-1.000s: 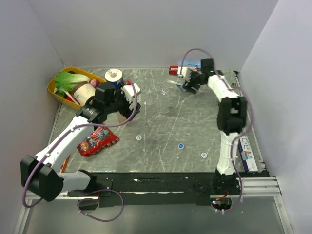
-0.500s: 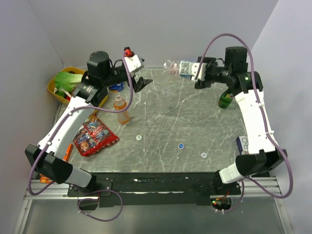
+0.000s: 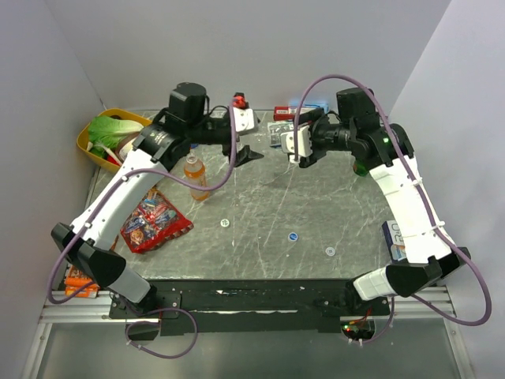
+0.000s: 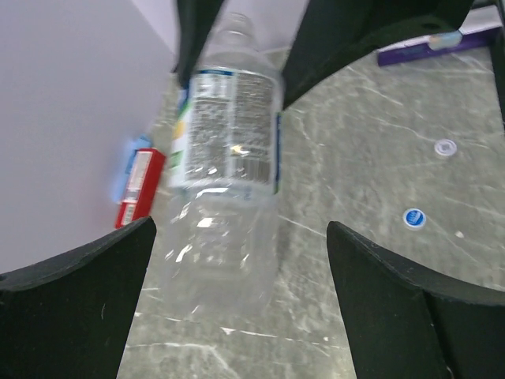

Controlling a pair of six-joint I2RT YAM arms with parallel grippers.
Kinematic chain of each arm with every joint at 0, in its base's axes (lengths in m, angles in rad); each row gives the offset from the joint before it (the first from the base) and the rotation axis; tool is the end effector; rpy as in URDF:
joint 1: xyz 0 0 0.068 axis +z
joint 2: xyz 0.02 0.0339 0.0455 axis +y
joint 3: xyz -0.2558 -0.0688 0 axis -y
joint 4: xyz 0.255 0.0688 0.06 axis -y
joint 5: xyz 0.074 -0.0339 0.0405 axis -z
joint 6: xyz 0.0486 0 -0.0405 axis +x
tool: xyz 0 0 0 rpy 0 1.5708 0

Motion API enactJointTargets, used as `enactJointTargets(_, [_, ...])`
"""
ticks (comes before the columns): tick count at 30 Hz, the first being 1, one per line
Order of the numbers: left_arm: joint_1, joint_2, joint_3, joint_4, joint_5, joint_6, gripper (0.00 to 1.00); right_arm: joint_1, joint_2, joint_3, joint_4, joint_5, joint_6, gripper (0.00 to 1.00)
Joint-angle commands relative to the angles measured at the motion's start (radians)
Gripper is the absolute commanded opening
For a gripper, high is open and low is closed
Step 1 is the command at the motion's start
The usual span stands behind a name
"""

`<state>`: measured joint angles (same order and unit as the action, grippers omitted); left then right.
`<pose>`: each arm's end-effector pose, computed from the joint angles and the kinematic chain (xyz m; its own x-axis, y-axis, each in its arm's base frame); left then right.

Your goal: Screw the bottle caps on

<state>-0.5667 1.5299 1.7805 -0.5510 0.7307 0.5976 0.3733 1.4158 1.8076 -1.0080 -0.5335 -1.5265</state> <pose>0.2753 -0.2136 0.4578 0.3212 0.2923 -0.9008 0.9156 0.1471 0.3742 0.2590 0.1280 0.4521 0.6759 -0.6591 -0.3298 -0.5686 -0.1818 -0.8023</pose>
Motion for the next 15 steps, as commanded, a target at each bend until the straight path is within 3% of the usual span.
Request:
enactJointTargets(1, [-0.024,0.030,0.025,-0.026,-0.030,0.019,0.96,0.048,-0.032,0.071,0.006,0.032,-0.026,0.28])
enactJointTargets(10, [-0.088,0.047,-0.070,0.046,-0.206,0.079,0.96,0.154,-0.101,0.019,0.040,0.072,-0.058,0.26])
enactJointTargets(14, [-0.090,-0.003,-0.200,0.189,-0.235,0.061,0.96,0.162,-0.103,0.025,0.034,0.076,-0.040,0.24])
enactJointTargets(15, [-0.093,-0.019,-0.234,0.298,-0.255,0.026,0.96,0.161,-0.101,0.025,0.028,0.085,-0.040,0.24])
